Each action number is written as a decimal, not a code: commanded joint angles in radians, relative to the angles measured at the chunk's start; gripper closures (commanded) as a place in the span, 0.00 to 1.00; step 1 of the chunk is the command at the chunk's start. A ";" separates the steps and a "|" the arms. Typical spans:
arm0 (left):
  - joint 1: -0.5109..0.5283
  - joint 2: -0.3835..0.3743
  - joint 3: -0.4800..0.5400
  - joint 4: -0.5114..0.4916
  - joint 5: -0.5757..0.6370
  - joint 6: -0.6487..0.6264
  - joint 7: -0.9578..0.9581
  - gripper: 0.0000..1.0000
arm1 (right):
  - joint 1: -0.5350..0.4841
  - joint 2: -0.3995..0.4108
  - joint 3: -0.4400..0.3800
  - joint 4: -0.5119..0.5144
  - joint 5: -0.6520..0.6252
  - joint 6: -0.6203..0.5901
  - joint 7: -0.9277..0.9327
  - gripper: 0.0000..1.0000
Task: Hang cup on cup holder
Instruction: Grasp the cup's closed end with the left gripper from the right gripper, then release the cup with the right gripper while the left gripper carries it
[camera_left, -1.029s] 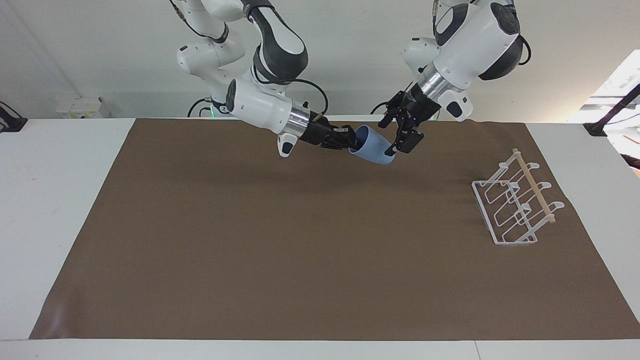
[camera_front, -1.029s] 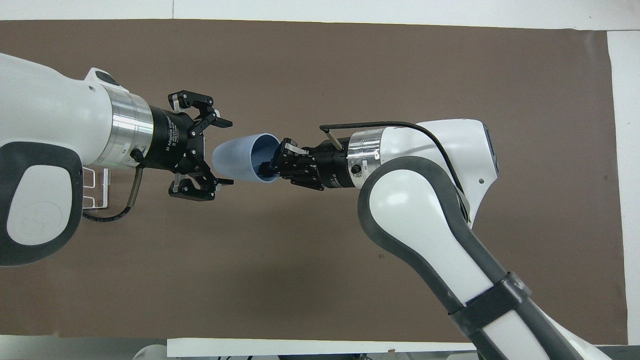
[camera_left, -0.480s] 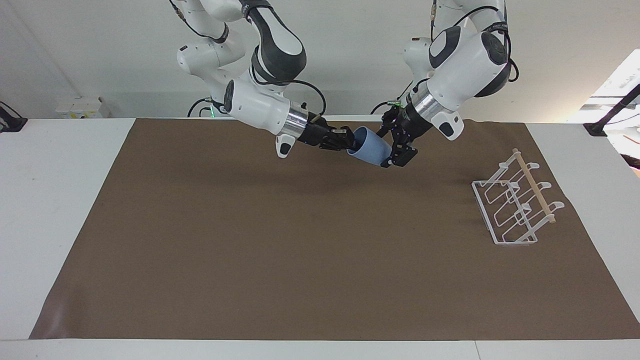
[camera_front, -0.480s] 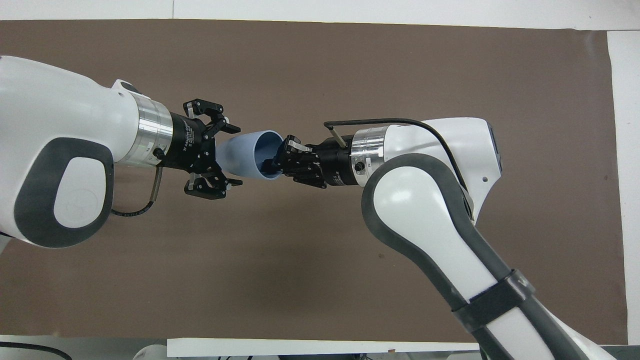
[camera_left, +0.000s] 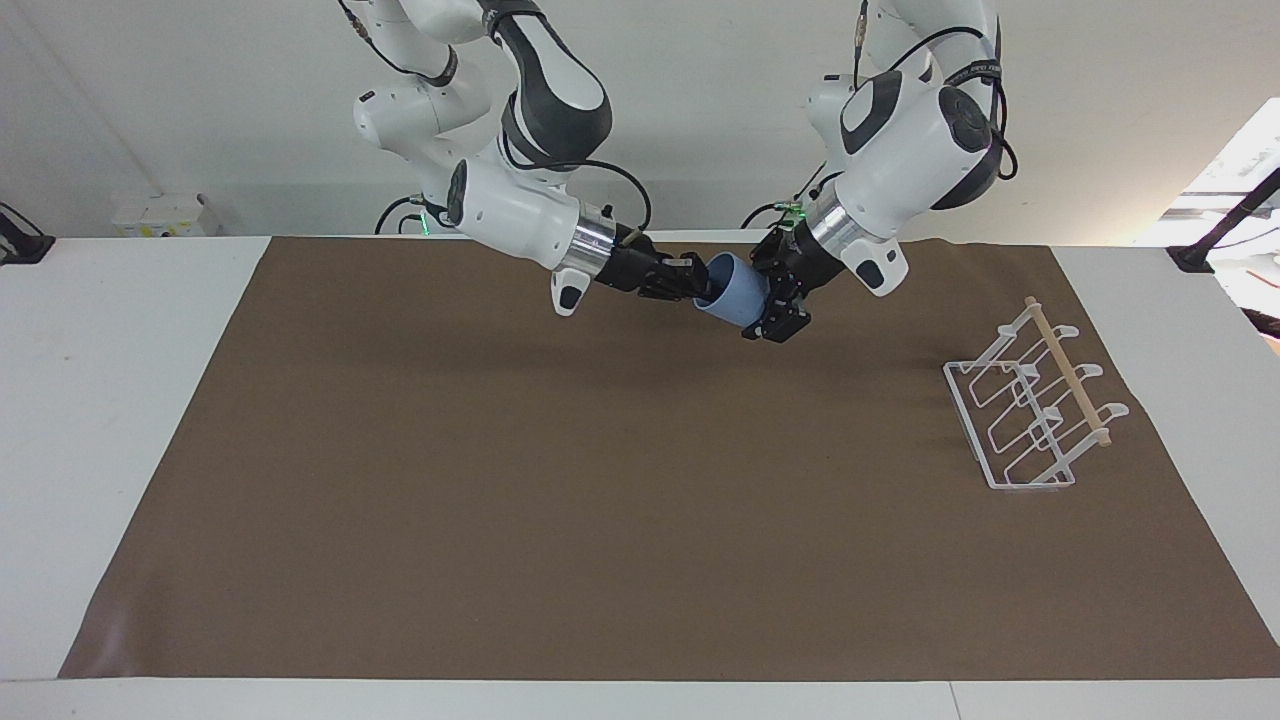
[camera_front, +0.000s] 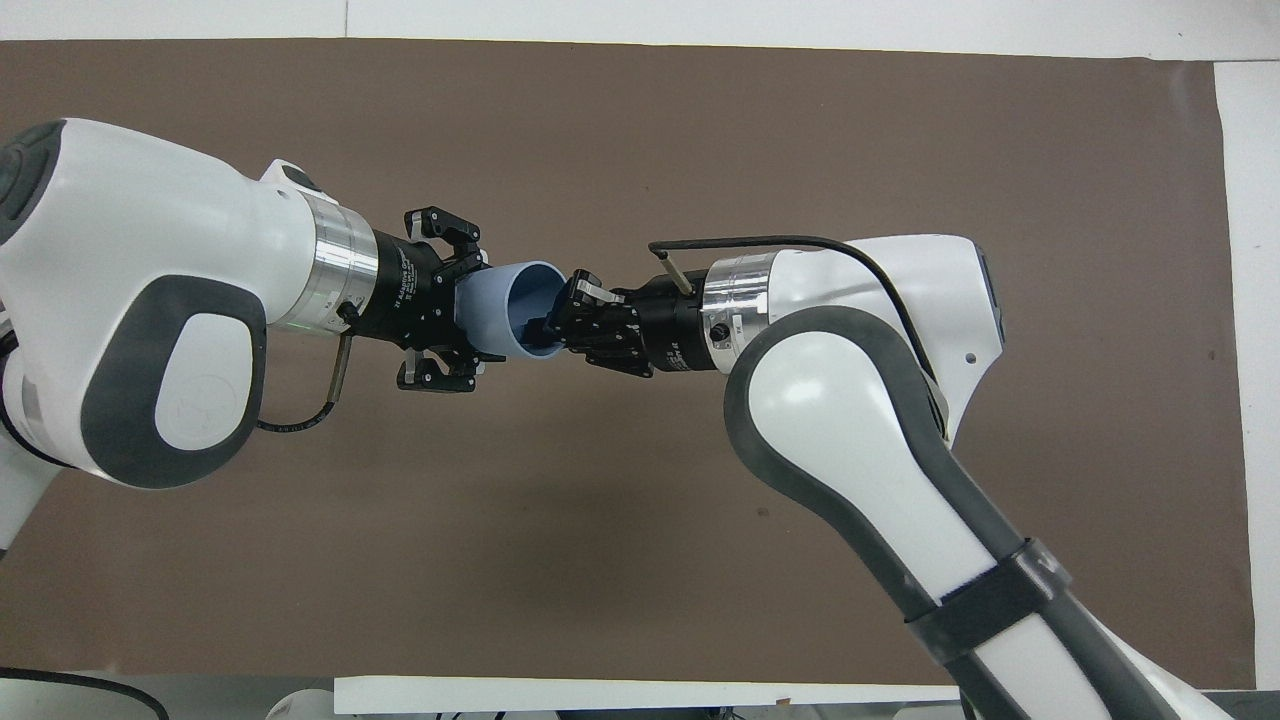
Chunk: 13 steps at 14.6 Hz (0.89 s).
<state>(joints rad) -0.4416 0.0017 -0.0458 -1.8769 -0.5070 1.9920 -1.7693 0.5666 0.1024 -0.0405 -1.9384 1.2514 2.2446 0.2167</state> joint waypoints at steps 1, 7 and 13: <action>-0.016 -0.012 0.009 -0.014 -0.024 0.004 0.048 1.00 | -0.008 0.008 0.004 0.013 0.016 0.004 0.055 0.99; 0.001 -0.008 0.017 -0.001 -0.013 -0.042 0.040 1.00 | -0.052 -0.012 -0.005 0.015 -0.010 -0.045 0.047 0.00; 0.046 0.008 0.018 0.038 0.287 -0.142 -0.018 1.00 | -0.373 -0.160 -0.010 0.015 -0.381 -0.315 0.017 0.00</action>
<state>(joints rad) -0.4154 0.0019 -0.0264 -1.8615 -0.3161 1.8976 -1.7613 0.2553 0.0160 -0.0618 -1.9068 1.0063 1.9645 0.2426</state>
